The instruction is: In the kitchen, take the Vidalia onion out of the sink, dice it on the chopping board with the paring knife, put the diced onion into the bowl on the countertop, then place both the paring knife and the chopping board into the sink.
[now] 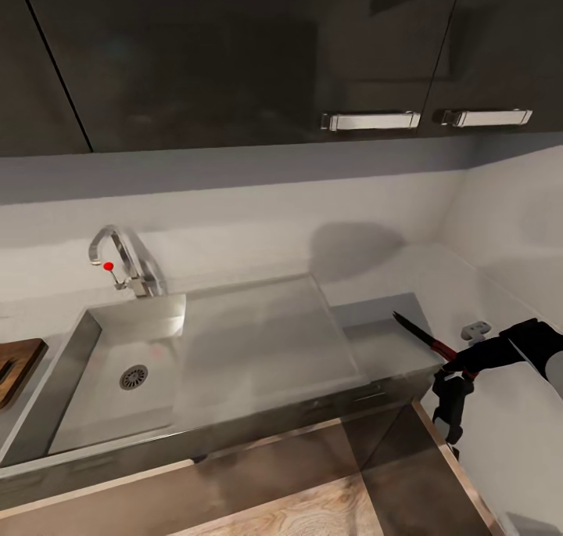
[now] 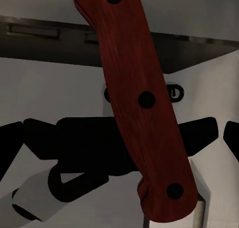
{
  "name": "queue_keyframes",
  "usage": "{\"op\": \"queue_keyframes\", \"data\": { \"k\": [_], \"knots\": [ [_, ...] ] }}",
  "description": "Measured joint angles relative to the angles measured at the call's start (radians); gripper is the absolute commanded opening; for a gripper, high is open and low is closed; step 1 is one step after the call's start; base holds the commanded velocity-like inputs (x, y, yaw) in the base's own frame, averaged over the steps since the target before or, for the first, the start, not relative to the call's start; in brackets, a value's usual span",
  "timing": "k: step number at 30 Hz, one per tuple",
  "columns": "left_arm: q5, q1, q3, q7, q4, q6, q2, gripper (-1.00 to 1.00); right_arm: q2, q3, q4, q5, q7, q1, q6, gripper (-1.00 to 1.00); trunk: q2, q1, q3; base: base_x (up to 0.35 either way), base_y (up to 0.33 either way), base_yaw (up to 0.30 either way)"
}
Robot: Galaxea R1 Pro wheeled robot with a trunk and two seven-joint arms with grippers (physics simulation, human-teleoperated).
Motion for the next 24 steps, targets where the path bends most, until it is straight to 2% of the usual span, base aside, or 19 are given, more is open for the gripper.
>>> {"op": "queue_keyframes", "data": {
  "k": [24],
  "knots": [
    [0.0,0.0,0.0,0.0,0.0,0.0,0.0,1.0,0.001,0.0,-0.002,0.0,-0.007,0.0,-0.001,1.0,0.0,0.0,0.0,0.0,0.0,0.0]
  ]
}}
